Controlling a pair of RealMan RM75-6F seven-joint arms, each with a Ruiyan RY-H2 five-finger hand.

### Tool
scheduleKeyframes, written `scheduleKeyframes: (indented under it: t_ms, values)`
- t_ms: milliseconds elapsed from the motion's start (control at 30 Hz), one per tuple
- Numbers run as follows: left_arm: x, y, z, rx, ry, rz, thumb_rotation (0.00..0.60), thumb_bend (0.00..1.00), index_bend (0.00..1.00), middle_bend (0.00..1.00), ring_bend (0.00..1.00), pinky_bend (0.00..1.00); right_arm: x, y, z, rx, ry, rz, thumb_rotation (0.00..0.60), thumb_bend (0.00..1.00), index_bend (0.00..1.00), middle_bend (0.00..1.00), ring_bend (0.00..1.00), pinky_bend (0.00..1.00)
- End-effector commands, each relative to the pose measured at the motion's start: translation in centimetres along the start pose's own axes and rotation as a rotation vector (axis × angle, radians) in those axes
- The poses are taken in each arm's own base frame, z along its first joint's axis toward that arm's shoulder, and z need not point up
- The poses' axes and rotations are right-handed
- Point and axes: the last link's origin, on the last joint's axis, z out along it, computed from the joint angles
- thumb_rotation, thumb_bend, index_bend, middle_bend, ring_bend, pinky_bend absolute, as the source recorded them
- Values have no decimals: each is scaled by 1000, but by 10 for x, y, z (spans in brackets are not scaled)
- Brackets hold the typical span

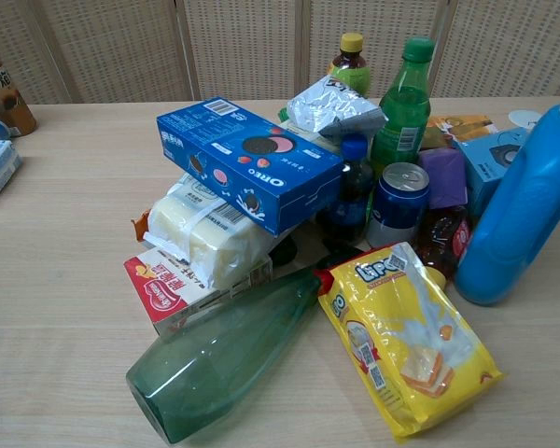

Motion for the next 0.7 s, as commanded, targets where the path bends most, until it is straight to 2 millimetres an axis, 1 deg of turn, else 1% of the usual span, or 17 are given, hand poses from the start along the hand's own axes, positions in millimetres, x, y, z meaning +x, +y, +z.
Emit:
scheduleKeyframes:
  t_ms: [33, 167, 267, 333, 367, 433, 467, 500, 567, 600, 667, 700]
  values:
    - [0, -2, 2, -6, -6, 11, 600, 0, 0, 0, 0, 0, 0, 0, 0, -4, 2, -3, 600, 0, 0, 0, 0, 0]
    - [-5, -2, 9, -19, -34, 14, 600, 0, 0, 0, 0, 0, 2, 0, 0, -5, 9, -3, 600, 0, 0, 0, 0, 0]
    - [-3, 8, 31, -81, -48, 42, 600, 0, 0, 0, 0, 0, 4, 1, 0, -8, 16, 0, 600, 0, 0, 0, 0, 0]
    - [3, 25, 59, -165, -31, 63, 600, 0, 0, 0, 0, 0, 5, 1, 1, -6, 17, 5, 600, 0, 0, 0, 0, 0]
    - [8, 37, 75, -216, -16, 72, 600, 0, 0, 0, 0, 0, 6, 2, 1, -6, 17, 6, 600, 0, 0, 0, 0, 0]
    - [14, 56, 100, -270, -15, 92, 600, 0, 0, 0, 0, 0, 6, 2, 2, -9, 16, 11, 600, 0, 0, 0, 0, 0]
    - [17, 65, 113, -288, -22, 111, 600, 0, 0, 0, 0, 0, 6, 3, 2, -10, 16, 14, 600, 0, 0, 0, 0, 0]
    - [20, 81, 129, -308, -35, 119, 600, 0, 0, 0, 0, 0, 6, 4, 2, -11, 16, 15, 600, 0, 0, 0, 0, 0]
    - [25, 104, 154, -326, -53, 120, 600, 0, 0, 0, 0, 0, 6, 5, 3, -14, 16, 14, 600, 0, 0, 0, 0, 0]
    - [26, 117, 169, -332, -65, 132, 600, 0, 0, 0, 0, 0, 6, 5, 3, -16, 17, 13, 600, 0, 0, 0, 0, 0]
    - [26, 137, 192, -331, -90, 141, 600, 0, 0, 0, 0, 0, 5, 7, 6, -21, 18, 9, 600, 0, 0, 0, 0, 0]
    - [25, 147, 206, -332, -98, 177, 600, 0, 0, 0, 0, 0, 4, 8, 7, -27, 18, 5, 600, 0, 0, 0, 0, 0]
